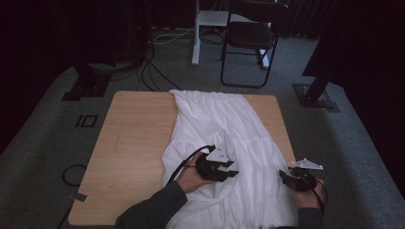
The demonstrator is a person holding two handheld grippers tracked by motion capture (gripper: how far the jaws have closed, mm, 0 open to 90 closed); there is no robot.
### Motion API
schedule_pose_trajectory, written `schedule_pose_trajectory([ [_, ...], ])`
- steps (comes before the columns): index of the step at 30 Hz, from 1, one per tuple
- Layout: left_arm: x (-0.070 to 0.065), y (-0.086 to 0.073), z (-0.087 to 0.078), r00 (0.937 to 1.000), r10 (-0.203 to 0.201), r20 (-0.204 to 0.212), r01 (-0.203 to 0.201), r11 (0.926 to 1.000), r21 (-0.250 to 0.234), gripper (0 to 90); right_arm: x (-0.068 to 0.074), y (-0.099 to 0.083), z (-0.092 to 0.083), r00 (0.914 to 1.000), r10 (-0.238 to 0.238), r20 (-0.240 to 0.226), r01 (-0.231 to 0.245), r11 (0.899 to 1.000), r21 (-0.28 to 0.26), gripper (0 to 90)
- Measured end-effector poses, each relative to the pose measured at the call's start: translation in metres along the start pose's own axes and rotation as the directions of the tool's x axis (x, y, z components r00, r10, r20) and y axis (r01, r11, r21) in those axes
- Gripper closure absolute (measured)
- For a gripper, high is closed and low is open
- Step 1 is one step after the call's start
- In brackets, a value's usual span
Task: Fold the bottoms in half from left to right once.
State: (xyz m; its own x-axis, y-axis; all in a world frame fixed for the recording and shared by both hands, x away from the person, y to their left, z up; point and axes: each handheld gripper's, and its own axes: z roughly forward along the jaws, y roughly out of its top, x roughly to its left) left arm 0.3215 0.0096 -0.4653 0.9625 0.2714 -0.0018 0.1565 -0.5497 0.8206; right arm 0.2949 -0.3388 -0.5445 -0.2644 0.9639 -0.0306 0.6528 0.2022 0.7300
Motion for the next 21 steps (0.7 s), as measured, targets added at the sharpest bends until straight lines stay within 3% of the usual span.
schedule_pose_trajectory([
  [3,0.013,-0.011,-0.022,0.9964,-0.033,-0.078,0.032,0.9992,-0.024,57.6,0.018,0.021,-0.014,0.9995,-0.025,-0.019,0.024,0.998,-0.061,49.2],
  [4,0.016,-0.015,-0.029,0.9931,-0.043,-0.109,0.040,0.9989,-0.025,56.8,0.025,0.028,-0.017,0.9985,-0.036,-0.043,0.032,0.997,-0.077,50.2],
  [5,0.021,-0.021,-0.039,0.9861,-0.056,-0.157,0.052,0.9982,-0.028,56.1,0.031,0.033,-0.019,0.9970,-0.046,-0.062,0.041,0.995,-0.087,51.2],
  [6,0.025,-0.027,-0.047,0.9772,-0.059,-0.204,0.056,0.9982,-0.023,54.7,0.041,0.041,-0.021,0.9927,-0.061,-0.104,0.050,0.993,-0.103,51.8],
  [7,0.029,-0.034,-0.055,0.9665,-0.067,-0.248,0.064,0.9978,-0.018,54.1,0.057,0.052,-0.022,0.9818,-0.084,-0.171,0.064,0.991,-0.118,51.5],
  [8,0.032,-0.040,-0.061,0.9577,-0.081,-0.276,0.079,0.9967,-0.016,54.1,0.057,0.052,-0.022,0.9818,-0.084,-0.171,0.064,0.991,-0.118,51.5],
  [9,0.036,-0.050,-0.069,0.9416,-0.093,-0.324,0.096,0.9954,-0.008,53.1,0.075,0.061,-0.020,0.9709,-0.111,-0.212,0.087,0.989,-0.118,49.8],
  [10,0.038,-0.056,-0.074,0.9319,-0.104,-0.347,0.109,0.9940,-0.004,53.1,0.075,0.061,-0.020,0.9709,-0.111,-0.212,0.087,0.989,-0.118,49.8],
  [11,0.040,-0.066,-0.081,0.9184,-0.120,-0.377,0.129,0.9916,0.000,53.0,0.082,0.063,-0.018,0.9659,-0.119,-0.230,0.094,0.989,-0.117,49.3],
  [13,0.042,-0.083,-0.090,0.9015,-0.146,-0.407,0.161,0.9869,0.003,51.7,0.099,0.069,-0.015,0.9504,-0.132,-0.281,0.103,0.988,-0.116,46.6],
  [14,0.042,-0.089,-0.092,0.8972,-0.150,-0.415,0.169,0.9856,0.008,51.4,0.110,0.072,-0.014,0.9414,-0.144,-0.305,0.114,0.987,-0.115,44.3],
  [17,0.044,-0.110,-0.098,0.8765,-0.196,-0.439,0.222,0.9751,0.007,51.0,0.131,0.073,-0.011,0.9203,-0.176,-0.349,0.147,0.983,-0.107,38.9],
  [18,0.044,-0.110,-0.098,0.8765,-0.196,-0.439,0.222,0.9751,0.007,50.4,0.131,0.073,-0.011,0.9203,-0.176,-0.349,0.147,0.983,-0.107,38.9],
  [19,0.044,-0.119,-0.100,0.8703,-0.217,-0.442,0.243,0.9701,0.002,50.4,0.138,0.071,-0.007,0.9111,-0.182,-0.370,0.159,0.983,-0.092,36.7],
  [21,0.042,-0.125,-0.100,0.8657,-0.228,-0.446,0.256,0.9667,0.002,49.4,0.152,0.063,0.001,0.9107,-0.211,-0.355,0.213,0.977,-0.033,31.0],
])
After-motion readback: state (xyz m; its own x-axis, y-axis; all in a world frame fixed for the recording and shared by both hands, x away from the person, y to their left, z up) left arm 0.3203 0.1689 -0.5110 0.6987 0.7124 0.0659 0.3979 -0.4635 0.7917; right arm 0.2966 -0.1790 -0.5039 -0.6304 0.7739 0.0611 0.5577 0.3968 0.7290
